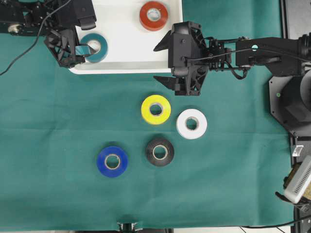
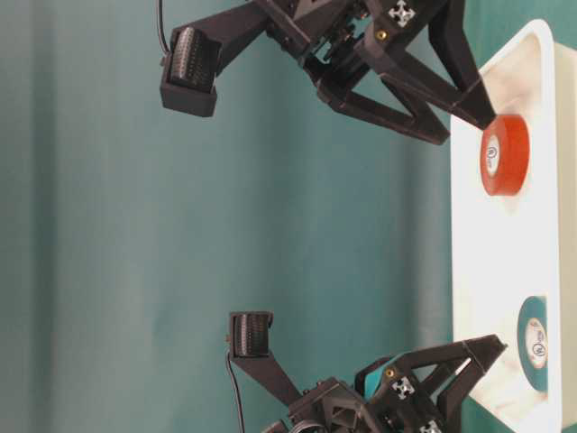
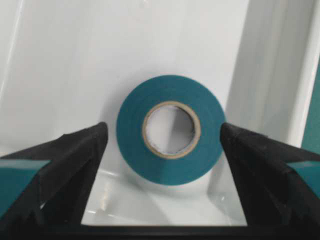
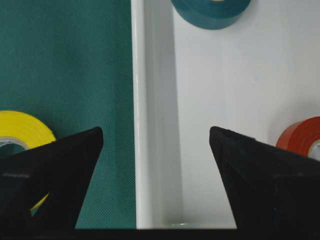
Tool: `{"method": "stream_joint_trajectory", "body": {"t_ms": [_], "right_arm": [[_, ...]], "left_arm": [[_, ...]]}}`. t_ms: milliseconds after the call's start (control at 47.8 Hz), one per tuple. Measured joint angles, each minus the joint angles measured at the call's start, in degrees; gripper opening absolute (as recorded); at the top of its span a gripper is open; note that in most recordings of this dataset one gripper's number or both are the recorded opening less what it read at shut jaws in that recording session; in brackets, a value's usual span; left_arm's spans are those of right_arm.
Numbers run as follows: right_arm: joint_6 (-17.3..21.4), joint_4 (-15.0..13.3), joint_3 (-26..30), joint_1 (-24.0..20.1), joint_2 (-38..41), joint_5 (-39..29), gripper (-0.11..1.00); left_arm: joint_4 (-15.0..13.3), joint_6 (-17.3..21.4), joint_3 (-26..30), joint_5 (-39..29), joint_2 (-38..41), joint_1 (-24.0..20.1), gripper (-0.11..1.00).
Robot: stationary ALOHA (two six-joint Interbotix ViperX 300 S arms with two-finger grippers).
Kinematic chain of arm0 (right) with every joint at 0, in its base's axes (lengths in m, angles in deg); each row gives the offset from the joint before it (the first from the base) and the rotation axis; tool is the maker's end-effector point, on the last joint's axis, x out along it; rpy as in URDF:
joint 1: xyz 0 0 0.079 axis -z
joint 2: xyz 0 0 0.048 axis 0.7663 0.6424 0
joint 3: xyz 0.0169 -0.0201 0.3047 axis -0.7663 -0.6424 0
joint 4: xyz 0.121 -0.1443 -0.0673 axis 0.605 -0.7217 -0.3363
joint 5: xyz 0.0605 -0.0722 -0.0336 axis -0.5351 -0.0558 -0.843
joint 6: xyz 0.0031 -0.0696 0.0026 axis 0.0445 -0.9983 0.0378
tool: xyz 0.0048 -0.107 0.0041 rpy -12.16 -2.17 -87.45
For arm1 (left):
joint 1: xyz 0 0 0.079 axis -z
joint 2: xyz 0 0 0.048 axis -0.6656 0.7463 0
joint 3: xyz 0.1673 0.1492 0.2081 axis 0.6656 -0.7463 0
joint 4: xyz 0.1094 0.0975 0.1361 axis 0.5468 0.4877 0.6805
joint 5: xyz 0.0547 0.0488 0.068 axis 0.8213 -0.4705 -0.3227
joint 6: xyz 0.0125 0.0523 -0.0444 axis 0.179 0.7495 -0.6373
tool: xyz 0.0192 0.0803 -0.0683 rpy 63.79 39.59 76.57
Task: Put the tape alternately from left to right into the white case.
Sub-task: 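Lift the teal roll and place it in the white tray, then open the left gripper and withdraw it from the tray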
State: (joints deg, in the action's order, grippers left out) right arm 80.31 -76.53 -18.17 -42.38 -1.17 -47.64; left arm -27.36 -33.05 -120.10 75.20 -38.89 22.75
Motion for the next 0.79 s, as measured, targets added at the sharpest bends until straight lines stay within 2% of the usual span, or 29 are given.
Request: {"method": "stream_joint_trajectory", "body": {"t_ms": [293, 795], "right_arm": [[0.00, -0.09, 0.00, 0.00, 0.09, 0.00, 0.76], [0.00, 0.00, -0.18, 0.00, 0.00, 0.00, 0.76]], "left_arm": [[0.00, -0.18, -1.05, -0.09, -2.02, 0.88, 0.96], [-0.09, -0.70, -6.15, -0.18, -9.23, 10.90, 0.96]]}}
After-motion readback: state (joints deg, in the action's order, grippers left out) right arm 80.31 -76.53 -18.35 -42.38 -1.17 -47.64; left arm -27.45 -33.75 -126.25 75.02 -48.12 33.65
